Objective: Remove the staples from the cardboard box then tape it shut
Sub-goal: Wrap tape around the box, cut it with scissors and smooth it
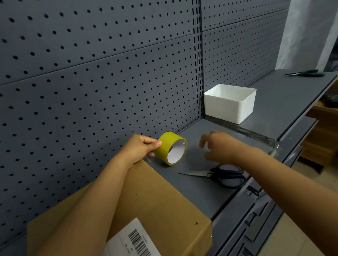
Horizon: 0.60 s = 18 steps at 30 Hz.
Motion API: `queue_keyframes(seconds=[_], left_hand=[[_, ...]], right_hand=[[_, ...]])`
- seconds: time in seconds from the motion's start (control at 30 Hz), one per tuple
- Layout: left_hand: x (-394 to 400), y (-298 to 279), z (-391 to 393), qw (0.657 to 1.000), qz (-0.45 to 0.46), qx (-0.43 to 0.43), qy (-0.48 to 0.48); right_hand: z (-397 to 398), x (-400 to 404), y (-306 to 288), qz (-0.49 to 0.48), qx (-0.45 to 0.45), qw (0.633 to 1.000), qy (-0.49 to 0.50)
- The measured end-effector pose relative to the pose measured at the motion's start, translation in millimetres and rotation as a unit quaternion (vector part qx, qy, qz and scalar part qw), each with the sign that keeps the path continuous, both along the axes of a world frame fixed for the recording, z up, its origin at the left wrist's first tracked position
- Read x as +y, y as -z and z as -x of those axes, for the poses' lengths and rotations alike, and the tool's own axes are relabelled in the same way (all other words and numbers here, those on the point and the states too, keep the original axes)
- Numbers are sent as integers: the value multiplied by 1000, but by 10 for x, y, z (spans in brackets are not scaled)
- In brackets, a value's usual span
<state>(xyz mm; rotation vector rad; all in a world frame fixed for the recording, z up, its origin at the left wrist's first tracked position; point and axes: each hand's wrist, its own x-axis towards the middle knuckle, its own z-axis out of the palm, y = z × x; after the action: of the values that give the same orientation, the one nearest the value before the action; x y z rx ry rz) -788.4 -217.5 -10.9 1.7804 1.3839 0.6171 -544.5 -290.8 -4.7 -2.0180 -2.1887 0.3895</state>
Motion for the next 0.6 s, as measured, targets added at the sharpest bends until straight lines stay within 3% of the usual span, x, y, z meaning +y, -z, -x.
queue_keyframes(seconds=[0.07, 0.13, 0.27, 0.33, 0.47, 0.6], left_hand=[[-27, -22, -3, 1000, -10, -1, 12], [-44, -35, -9, 1000, -14, 1, 19], [-53, -32, 3, 1000, -18, 18, 16], [-56, -42, -21, 999, -30, 17, -7], [-113, -91, -81, 973, -182, -9, -139], [-249, -165, -36, 927, -309, 87, -194]], right_hand=[[160, 138, -25, -103, 100, 989, -32], [349, 285, -53, -126, 138, 979, -87], [539, 572, -70, -62, 49, 984, -162], [524, 631, -123, -44, 53, 984, -167], [404, 643, -211, -39, 94, 979, -178], [302, 654, -79, -34, 21, 979, -201]])
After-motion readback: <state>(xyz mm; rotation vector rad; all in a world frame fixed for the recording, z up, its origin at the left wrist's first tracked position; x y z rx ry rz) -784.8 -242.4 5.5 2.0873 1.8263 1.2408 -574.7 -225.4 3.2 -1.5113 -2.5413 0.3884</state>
